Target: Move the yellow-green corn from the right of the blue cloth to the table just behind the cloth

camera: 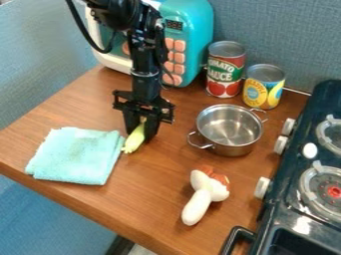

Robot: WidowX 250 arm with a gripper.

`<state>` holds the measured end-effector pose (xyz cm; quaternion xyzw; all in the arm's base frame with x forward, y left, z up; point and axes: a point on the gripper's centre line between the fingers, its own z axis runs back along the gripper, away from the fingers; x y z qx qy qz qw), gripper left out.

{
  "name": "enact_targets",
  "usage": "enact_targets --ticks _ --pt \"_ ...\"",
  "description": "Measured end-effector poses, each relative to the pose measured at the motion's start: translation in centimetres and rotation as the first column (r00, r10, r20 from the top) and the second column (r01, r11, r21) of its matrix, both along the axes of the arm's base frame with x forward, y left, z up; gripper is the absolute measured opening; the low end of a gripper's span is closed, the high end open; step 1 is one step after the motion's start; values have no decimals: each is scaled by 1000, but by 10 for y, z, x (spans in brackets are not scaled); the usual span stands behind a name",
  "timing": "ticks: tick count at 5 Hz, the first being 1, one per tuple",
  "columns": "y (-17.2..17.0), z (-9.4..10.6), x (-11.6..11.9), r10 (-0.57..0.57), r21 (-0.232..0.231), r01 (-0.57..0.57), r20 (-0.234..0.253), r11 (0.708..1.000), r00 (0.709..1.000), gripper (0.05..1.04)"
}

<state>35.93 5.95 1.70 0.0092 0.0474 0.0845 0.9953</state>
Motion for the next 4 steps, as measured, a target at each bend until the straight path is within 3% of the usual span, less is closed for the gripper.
enact_targets --ticks 1,2,3,4 --pt "-1 1 -2 16 2 -16 13 1000 1000 453" --pt "0 23 -2 20 12 -21 67 1000 998 453" --pt "16 40 -12 67 -1 -67 116 998 991 453" --pt "48 44 -23 183 -48 -178 142 983 973 453"
